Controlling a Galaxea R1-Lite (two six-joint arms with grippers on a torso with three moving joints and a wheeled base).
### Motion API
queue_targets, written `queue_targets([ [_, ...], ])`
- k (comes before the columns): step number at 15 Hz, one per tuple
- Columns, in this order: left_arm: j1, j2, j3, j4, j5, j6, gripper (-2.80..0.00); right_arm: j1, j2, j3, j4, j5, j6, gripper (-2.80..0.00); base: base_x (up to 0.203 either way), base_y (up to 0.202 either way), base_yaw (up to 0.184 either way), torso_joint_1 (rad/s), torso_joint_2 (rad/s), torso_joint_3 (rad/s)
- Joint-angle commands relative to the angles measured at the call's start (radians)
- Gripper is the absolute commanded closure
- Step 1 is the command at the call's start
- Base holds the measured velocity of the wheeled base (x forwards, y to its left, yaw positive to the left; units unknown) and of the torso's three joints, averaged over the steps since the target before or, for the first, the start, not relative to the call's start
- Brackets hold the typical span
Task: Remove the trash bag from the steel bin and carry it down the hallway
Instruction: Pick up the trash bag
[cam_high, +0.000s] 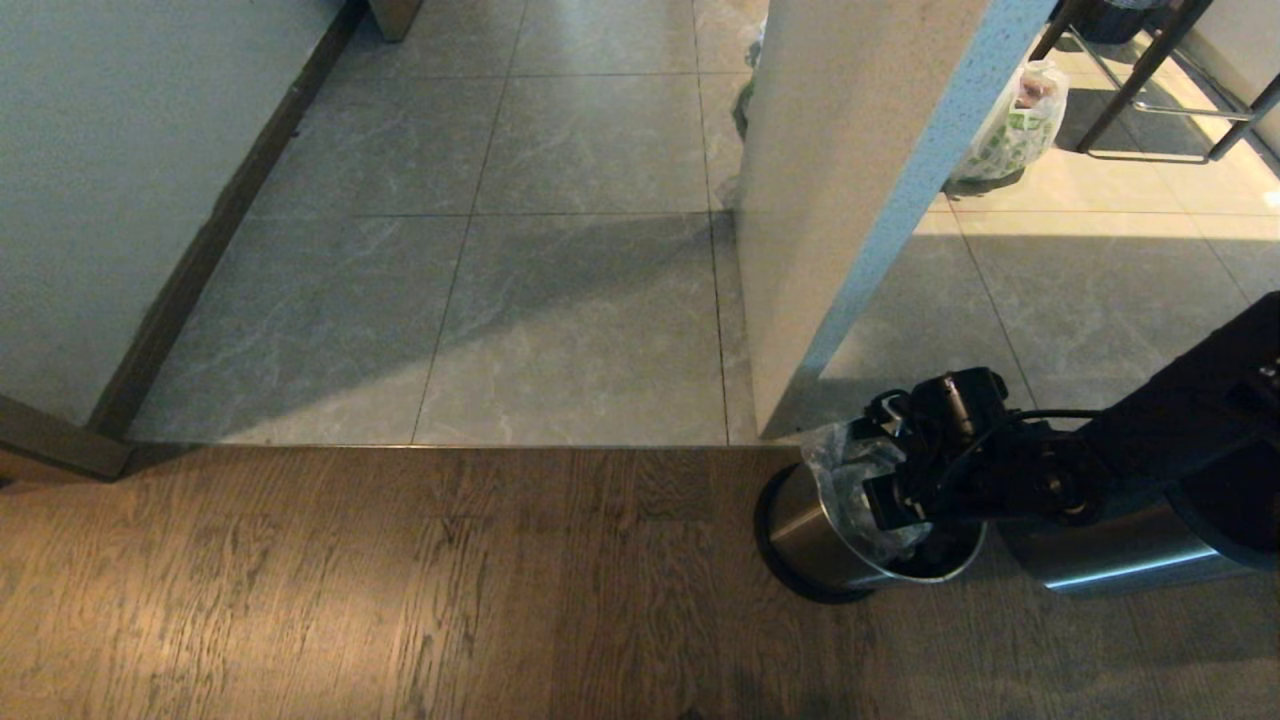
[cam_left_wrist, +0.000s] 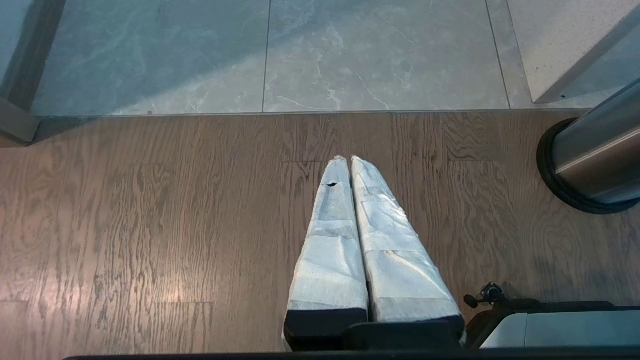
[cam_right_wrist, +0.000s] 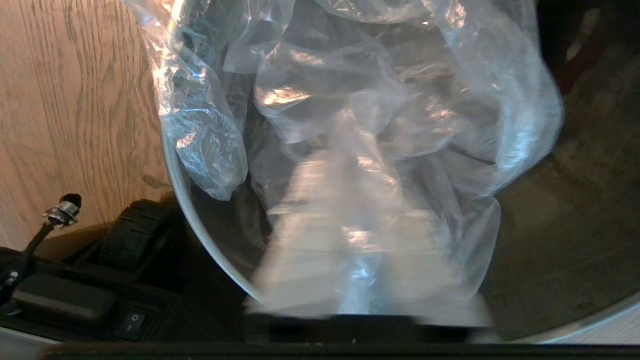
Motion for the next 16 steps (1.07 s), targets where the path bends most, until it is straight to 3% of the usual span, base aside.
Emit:
queue_targets([
  [1,0.000,0.000,0.000,0.000,0.001,0.000,0.00,0.003,0.008,-0.004,-0.004,0.003,0.006,-2.80,0.000,0.000,0.000,0.000,0.00,0.000],
  [4,0.000,0.000,0.000,0.000,0.001,0.000,0.00,0.017,0.012,-0.035,0.000,0.003,0.098,-2.80,0.000,0.000,0.000,0.000,0.00,0.000],
  [8,0.000,0.000,0.000,0.000,0.001,0.000,0.00,0.023,0.028,-0.042,0.015,0.003,0.134,-2.80,0.000,0.000,0.000,0.000,0.00,0.000],
  [11,0.000,0.000,0.000,0.000,0.001,0.001,0.00,0.022,0.027,-0.045,0.058,0.008,0.205,-2.80,0.000,0.000,0.000,0.000,0.00,0.000],
  [16,0.000,0.000,0.000,0.000,0.001,0.000,0.00,0.019,0.034,-0.076,0.068,0.043,0.207,-2.80,0.000,0.000,0.000,0.000,0.00,0.000],
])
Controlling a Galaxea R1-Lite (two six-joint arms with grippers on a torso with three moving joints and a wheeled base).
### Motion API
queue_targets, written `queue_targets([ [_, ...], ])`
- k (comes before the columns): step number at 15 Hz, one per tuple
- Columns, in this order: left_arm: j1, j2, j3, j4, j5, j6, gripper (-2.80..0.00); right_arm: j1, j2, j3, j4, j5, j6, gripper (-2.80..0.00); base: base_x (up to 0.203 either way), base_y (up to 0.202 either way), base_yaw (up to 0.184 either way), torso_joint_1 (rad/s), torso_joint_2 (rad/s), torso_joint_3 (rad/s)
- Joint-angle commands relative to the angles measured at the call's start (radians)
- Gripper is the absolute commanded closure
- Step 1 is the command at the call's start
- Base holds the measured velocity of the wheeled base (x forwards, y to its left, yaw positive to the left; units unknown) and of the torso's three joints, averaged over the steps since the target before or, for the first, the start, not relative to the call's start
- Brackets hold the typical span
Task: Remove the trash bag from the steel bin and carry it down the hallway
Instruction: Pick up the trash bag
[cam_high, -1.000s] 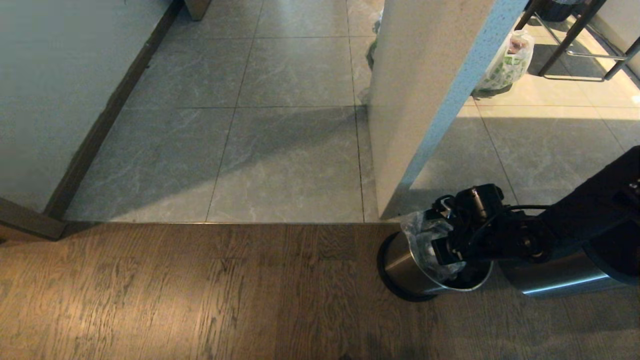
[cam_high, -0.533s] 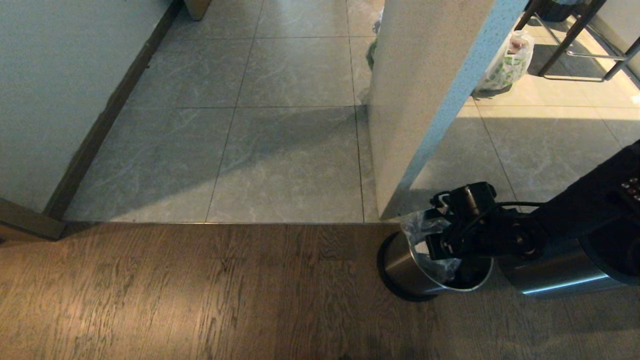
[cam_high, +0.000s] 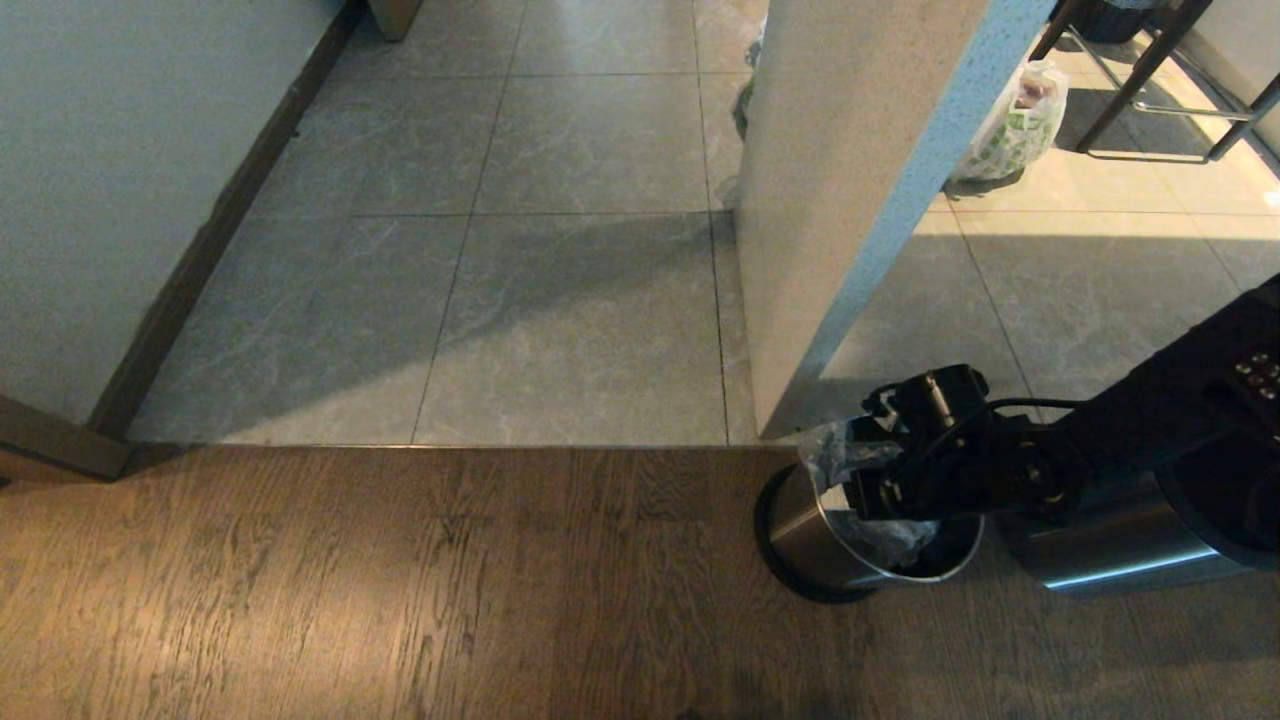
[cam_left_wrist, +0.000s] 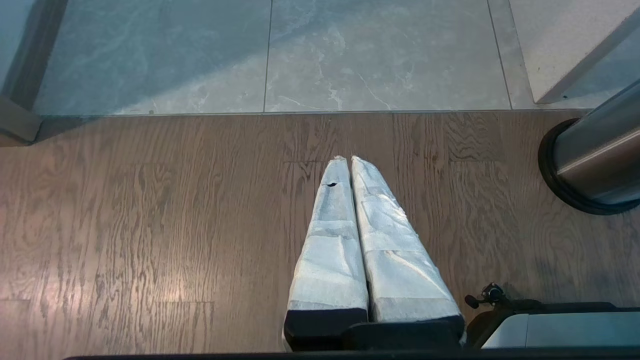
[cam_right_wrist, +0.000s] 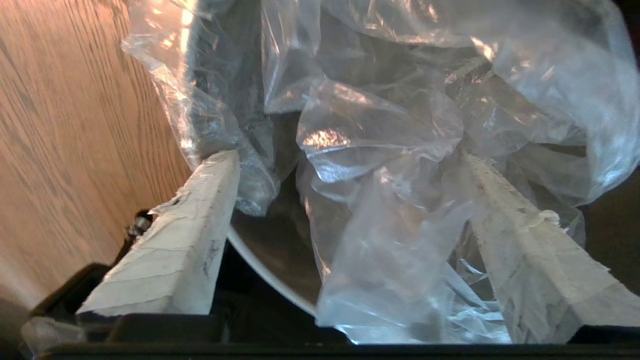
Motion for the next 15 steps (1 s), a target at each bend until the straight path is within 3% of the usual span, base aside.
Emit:
queue_targets([
  [1,0.000,0.000,0.000,0.000,0.000,0.000,0.00,0.000,0.012,-0.011,-0.006,0.001,0.000,-2.80,0.000,0.000,0.000,0.000,0.00,0.000],
  [15,0.000,0.000,0.000,0.000,0.000,0.000,0.00,-0.031,0.122,-0.060,-0.045,-0.008,-0.013,-2.80,0.000,0.000,0.000,0.000,0.00,0.000],
])
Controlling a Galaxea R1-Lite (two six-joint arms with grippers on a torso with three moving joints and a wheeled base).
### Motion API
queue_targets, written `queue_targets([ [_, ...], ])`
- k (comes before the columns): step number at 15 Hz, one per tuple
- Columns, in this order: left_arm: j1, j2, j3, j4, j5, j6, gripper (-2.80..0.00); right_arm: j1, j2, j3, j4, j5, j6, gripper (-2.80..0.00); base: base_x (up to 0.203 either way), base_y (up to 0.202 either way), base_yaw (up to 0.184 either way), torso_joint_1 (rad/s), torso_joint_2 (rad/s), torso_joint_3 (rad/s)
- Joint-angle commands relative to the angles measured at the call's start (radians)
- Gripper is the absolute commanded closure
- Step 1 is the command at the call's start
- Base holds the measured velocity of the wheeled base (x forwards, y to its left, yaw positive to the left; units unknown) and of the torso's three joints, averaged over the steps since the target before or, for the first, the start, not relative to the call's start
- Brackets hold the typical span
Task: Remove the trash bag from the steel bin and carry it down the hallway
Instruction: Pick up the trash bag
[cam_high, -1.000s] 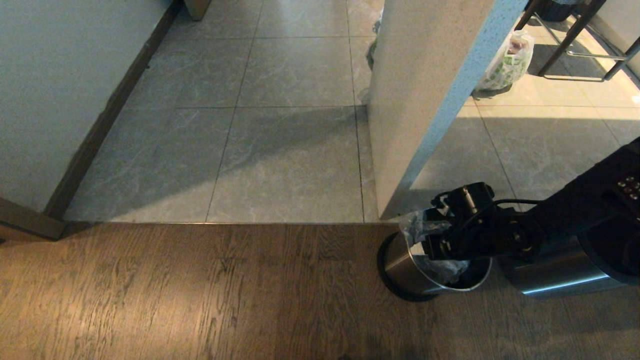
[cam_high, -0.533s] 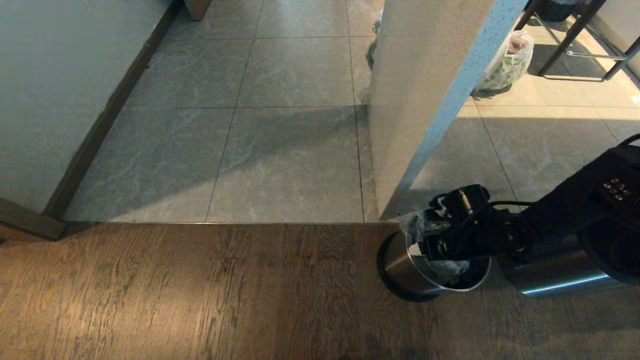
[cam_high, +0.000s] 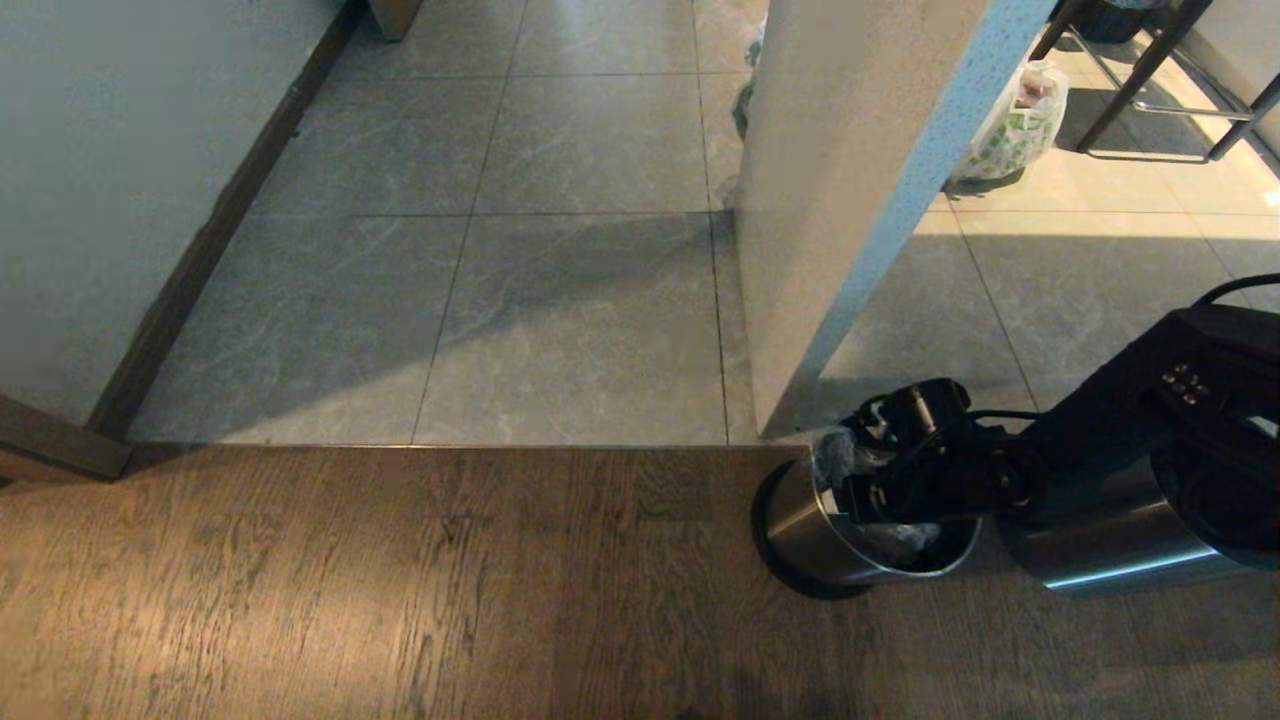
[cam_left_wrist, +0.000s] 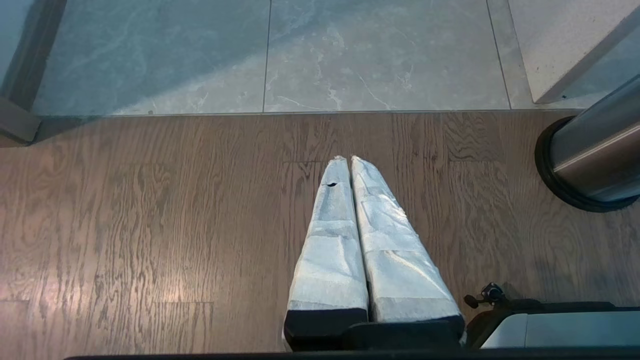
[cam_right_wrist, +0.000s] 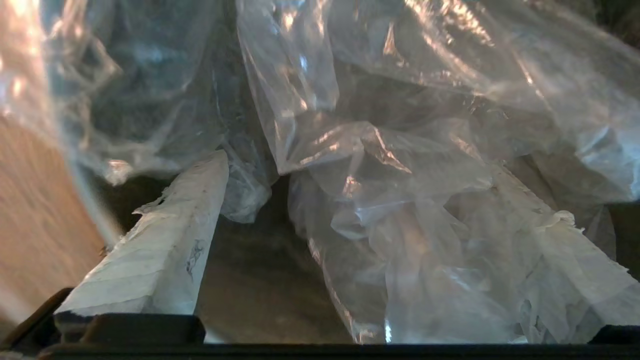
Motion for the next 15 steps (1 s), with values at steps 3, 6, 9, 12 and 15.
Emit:
queue_targets([
  [3,0.000,-0.001,0.000,0.000,0.000,0.000,0.00,-0.040,0.015,-0.012,-0.079,-0.003,-0.054,-2.80,0.000,0.000,0.000,0.000,0.00,0.000],
  [6,0.000,0.000,0.000,0.000,0.000,0.000,0.00,-0.058,0.026,-0.012,-0.116,-0.014,-0.118,-2.80,0.000,0.000,0.000,0.000,0.00,0.000],
  [9,0.000,0.000,0.000,0.000,0.000,0.000,0.00,-0.086,0.031,-0.015,-0.145,-0.035,-0.160,-2.80,0.000,0.000,0.000,0.000,0.00,0.000],
  [12,0.000,0.000,0.000,0.000,0.000,0.000,0.00,-0.114,0.026,-0.015,-0.147,-0.035,-0.172,-2.80,0.000,0.000,0.000,0.000,0.00,0.000],
  [15,0.000,0.000,0.000,0.000,0.000,0.000,0.00,-0.123,-0.002,-0.019,-0.128,-0.032,-0.179,-2.80,0.000,0.000,0.000,0.000,0.00,0.000],
])
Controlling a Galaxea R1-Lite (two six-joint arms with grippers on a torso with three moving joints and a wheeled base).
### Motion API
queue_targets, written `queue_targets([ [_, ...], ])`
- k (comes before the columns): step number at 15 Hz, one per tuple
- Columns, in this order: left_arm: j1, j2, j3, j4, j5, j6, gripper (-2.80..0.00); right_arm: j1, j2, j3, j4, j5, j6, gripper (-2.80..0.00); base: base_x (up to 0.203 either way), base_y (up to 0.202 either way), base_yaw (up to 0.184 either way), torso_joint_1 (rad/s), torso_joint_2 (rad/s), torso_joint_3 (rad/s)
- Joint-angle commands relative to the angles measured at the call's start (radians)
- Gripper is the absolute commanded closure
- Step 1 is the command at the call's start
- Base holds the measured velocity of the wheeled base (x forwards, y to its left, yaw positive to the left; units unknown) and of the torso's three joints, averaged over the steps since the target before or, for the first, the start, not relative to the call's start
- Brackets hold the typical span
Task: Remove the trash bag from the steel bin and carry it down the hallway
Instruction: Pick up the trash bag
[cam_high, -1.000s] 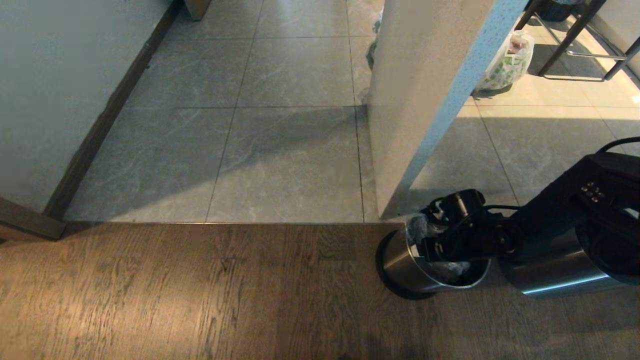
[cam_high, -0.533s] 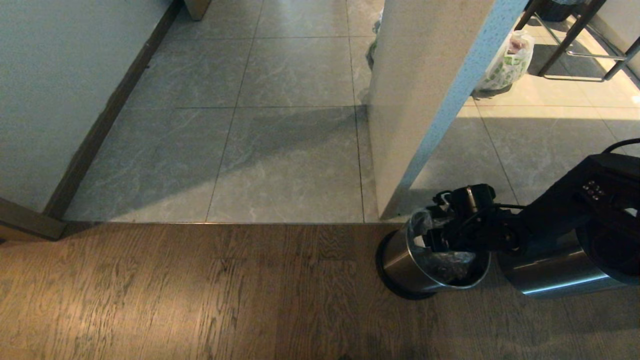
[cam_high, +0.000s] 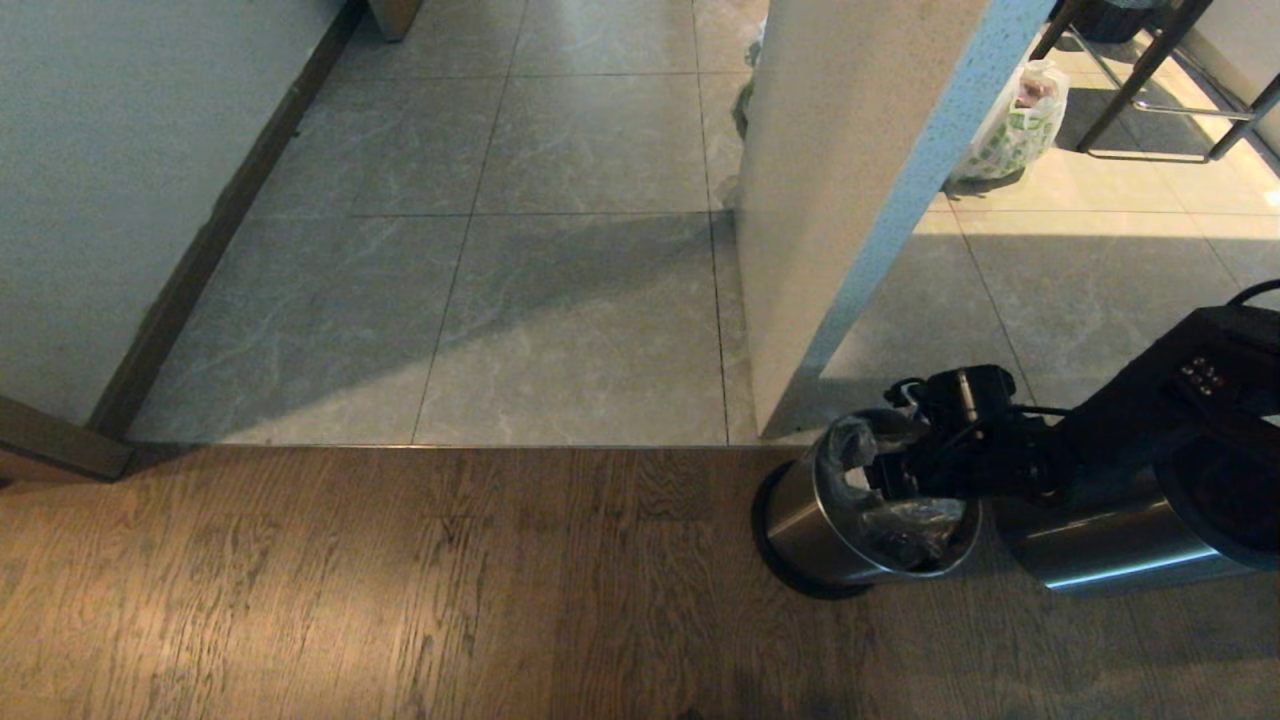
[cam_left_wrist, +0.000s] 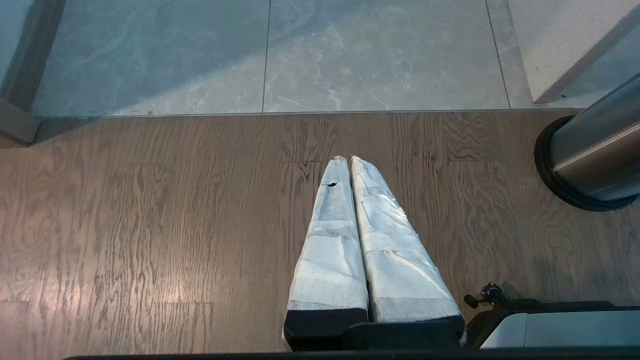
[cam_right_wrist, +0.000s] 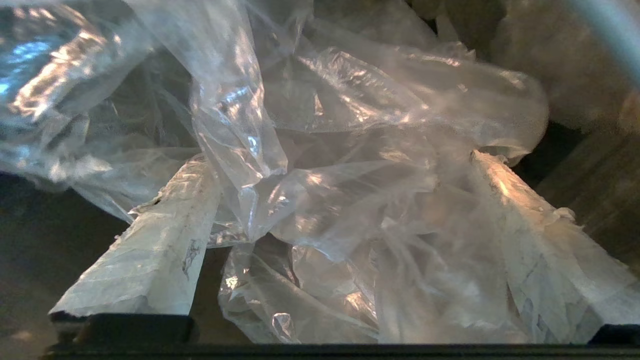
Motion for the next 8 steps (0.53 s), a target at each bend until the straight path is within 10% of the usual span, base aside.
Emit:
queue_targets([
  [1,0.000,0.000,0.000,0.000,0.000,-0.001,0.00,-0.004,-0.038,0.001,0.007,0.001,0.000,-2.80,0.000,0.000,0.000,0.000,0.00,0.000],
  [8,0.000,0.000,0.000,0.000,0.000,-0.001,0.00,-0.003,-0.165,0.025,0.241,0.008,0.066,-2.80,0.000,0.000,0.000,0.000,0.00,0.000],
])
